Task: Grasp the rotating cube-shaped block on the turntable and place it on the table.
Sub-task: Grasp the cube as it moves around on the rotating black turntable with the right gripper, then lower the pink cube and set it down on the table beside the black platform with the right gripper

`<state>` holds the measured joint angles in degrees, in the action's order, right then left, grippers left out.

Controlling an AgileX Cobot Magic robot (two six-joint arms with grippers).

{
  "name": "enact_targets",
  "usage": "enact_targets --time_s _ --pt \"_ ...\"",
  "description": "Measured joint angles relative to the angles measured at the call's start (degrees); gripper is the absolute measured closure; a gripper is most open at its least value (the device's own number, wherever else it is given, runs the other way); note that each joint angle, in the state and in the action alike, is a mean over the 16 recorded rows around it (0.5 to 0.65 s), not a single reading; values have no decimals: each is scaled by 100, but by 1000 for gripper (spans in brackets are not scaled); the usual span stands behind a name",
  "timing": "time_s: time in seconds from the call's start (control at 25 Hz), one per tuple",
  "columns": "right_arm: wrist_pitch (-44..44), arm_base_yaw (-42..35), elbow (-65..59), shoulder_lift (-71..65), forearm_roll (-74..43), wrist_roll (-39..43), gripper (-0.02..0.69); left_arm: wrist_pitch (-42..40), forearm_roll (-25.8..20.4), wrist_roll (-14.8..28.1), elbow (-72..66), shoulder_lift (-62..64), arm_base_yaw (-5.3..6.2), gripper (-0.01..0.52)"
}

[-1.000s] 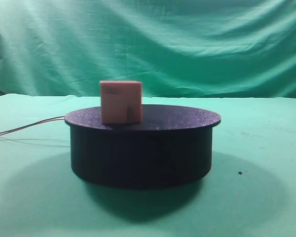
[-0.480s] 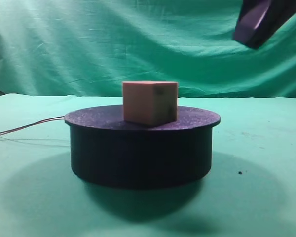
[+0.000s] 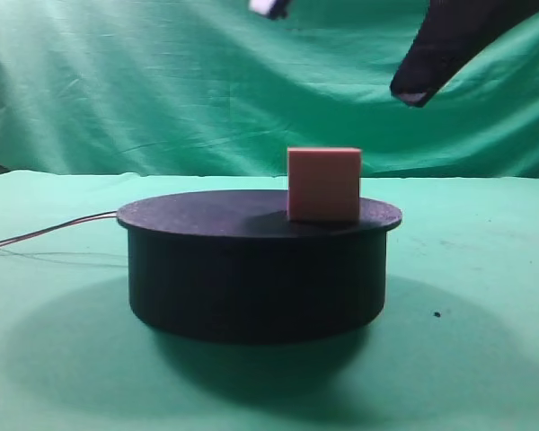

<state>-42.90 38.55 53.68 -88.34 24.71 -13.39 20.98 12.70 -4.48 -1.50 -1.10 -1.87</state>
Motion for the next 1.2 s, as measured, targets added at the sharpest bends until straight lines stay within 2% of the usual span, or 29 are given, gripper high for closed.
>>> enact_targets --time_s 0.16,0.32,0.52,0.84,1.2 --pt "21 0 146 -179 -337 135 285 0 0 0 0 0 0 514" --pt "-83 -14 298 -121 -981 611 374 0 0 0 0 0 0 514" --pt "-202 -138 228 200 -1766 1343 432 0 0 0 0 0 0 514" --pt "138 -414 -538 466 -2338 2177 421 0 0 0 0 0 0 514" --pt "622 -557 -1102 304 -1938 2205 249 0 0 0 0 0 0 514"
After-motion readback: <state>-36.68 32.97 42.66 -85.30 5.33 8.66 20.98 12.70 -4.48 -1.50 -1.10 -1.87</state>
